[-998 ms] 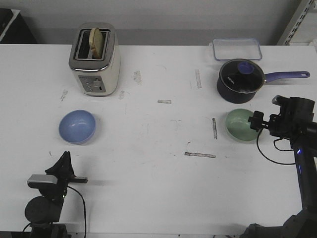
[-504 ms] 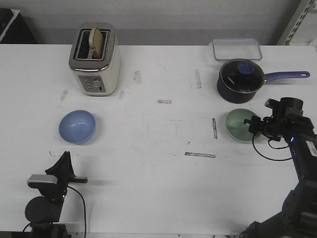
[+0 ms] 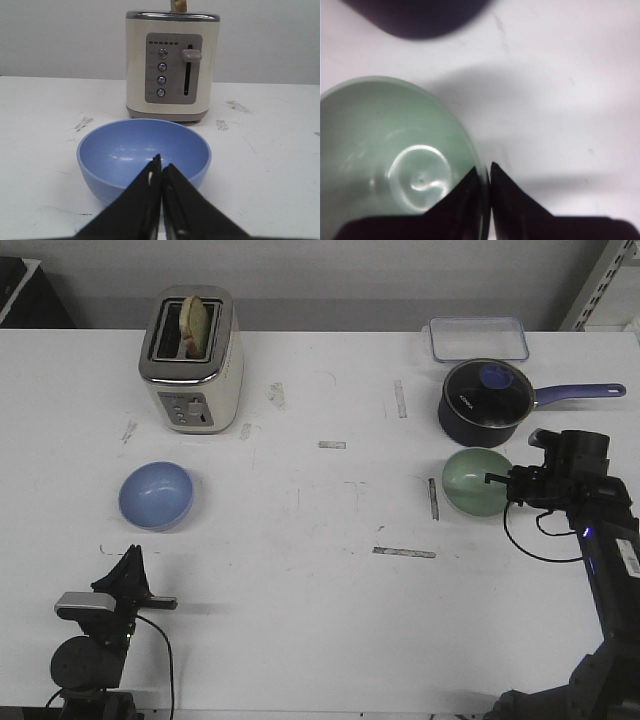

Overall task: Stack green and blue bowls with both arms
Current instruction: 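Grip the green bowl rim and drag it toward the table center, then release the green bowl and retract the right gripper to rest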

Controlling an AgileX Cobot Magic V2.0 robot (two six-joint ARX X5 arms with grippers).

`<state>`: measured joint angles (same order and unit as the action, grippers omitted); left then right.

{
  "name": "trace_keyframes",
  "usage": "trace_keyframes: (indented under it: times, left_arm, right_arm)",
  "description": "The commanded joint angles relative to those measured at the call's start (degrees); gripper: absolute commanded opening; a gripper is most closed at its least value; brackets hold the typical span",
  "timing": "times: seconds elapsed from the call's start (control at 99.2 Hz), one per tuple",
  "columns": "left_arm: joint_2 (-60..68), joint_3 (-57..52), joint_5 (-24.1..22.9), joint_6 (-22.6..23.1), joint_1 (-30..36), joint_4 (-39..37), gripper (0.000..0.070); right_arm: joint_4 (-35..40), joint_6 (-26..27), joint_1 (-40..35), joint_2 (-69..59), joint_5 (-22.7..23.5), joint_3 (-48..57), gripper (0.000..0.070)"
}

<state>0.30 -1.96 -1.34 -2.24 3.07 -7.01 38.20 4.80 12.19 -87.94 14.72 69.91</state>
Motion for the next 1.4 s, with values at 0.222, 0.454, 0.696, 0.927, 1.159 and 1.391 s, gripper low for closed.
trace_keyframes:
  times: [0.222,0.454,0.696,0.927,1.159,1.391]
  left_arm:
    - [-0.11,1.22,-0.13,0.48,-0.07,-0.70,0.0002]
    - [-0.11,1.22,-0.13,0.48,-0.07,-0.70,0.0002]
    - [-0.11,1.22,-0.15,0.48,-0.07,-0.70,0.0002]
    - [-0.11,1.22,-0.15,0.48,-0.07,-0.68,0.0002]
    - [-0.11,1.22,-0.13,0.48,-0.07,-0.68,0.0002]
    - [-0.11,1.22,-0.15,0.48,-0.07,-0.68,0.0002]
  right_arm:
    - [-3.34,8.17,-14.10,0.31,0.31,0.98,0.0007]
    - [-6.60,18.21,-25.38,-2.49,0.07,0.94,0.0007]
    - [-7.39,20.02,-33.40,-6.05,0.04,0.90,0.0007]
    - [-10.34,22.43,-37.42,-8.22,-0.13,0.90,0.0008]
    - [-10.58,22.43,-39.36,-9.44,-0.39,0.90,0.0090]
    - [-10.58,22.14,-39.67,-9.18,-1.44,0.90,0.0233]
